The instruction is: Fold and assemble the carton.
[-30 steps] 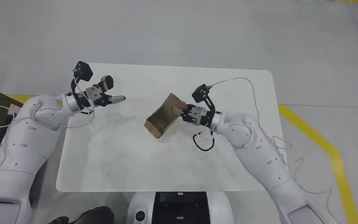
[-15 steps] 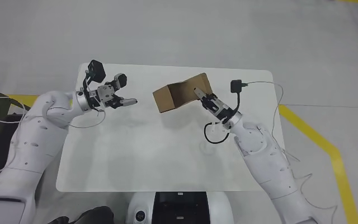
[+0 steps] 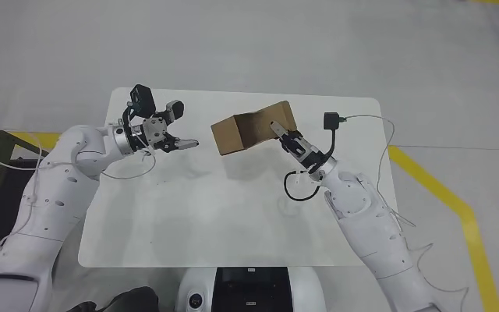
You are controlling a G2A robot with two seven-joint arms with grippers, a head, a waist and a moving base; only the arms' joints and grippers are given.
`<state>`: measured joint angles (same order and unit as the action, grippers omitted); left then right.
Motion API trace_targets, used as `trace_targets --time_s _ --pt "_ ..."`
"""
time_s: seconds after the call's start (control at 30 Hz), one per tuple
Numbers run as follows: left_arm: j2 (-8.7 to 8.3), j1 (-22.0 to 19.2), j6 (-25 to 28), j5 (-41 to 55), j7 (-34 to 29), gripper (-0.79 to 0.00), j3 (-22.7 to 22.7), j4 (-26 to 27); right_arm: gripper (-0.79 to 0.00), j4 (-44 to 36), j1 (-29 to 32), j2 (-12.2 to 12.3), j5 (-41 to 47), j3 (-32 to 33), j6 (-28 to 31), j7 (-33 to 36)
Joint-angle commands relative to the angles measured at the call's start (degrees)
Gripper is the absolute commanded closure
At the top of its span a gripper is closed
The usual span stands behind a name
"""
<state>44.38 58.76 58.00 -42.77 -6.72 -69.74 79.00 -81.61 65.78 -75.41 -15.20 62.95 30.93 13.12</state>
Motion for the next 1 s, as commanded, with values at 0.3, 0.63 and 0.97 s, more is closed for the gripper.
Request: trace_targets --time_s 0.3,0.63,0.97 --pt "0.78 0.5 0.0 -3.7 4.5 -0.785 1.1 1.7 0.000 0.0 2.3 -0.8 8.4 -0.5 -2.7 -3.6" --pt "1.42 -3.1 0.0 -14.4 19.9 -0.785 9.8 -0.9 0.000 -3.5 6.0 -1.0 13.9 0.2 -5.1 -4.2" --pt "0.54 -9.1 0.0 -24.1 36.0 -0.785 23.0 -5.4 0.000 -0.5 6.6 -1.5 17.9 -0.6 -3.6 -3.6"
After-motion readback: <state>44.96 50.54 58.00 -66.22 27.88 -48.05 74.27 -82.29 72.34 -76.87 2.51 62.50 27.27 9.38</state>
